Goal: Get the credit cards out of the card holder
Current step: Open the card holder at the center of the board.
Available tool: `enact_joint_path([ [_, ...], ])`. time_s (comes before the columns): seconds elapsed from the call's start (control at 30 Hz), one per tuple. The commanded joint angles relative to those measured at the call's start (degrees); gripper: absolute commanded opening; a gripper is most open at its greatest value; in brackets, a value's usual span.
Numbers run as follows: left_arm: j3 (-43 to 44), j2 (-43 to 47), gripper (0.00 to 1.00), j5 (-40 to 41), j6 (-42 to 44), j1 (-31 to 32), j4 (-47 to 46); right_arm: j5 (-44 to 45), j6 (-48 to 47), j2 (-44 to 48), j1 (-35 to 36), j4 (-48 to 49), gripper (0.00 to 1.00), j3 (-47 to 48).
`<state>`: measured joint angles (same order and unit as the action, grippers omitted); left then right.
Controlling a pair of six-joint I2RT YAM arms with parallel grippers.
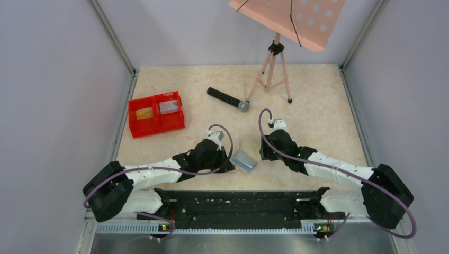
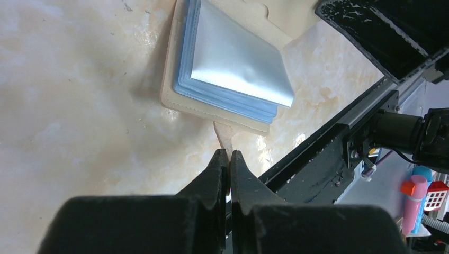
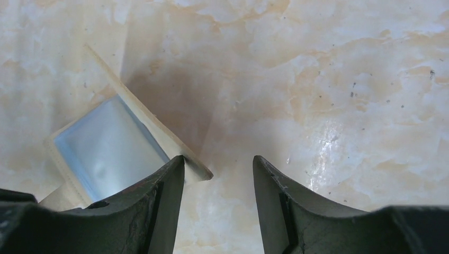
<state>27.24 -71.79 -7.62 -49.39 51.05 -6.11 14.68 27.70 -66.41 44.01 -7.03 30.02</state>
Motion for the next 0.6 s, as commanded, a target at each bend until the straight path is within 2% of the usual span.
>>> enact_joint_path([
  [0.0, -0.87, 3.16, 0.00, 0.75, 0.55, -0.07, -4.33, -2.89, 1.93, -2.19, -2.75, -0.68, 0.50, 2.70],
  [0.2, -1.32, 3.91, 0.00, 0.23, 0.25, -0.07, -5.08, -4.66, 3.59, -4.56, -3.37, -1.66, 0.50, 2.89],
  [0.43, -1.59, 4.10, 0.00, 0.71, 0.24, -0.07, -4.56, -5.74, 6.49, -6.91, -3.41, 3.21, 0.48, -0.93],
  [0.57, -1.72, 4.51, 0.00, 1.32, 0.20, -0.07, -4.59, -6.32, 6.47, -8.69, -3.70, 2.82, 0.47, 0.38],
])
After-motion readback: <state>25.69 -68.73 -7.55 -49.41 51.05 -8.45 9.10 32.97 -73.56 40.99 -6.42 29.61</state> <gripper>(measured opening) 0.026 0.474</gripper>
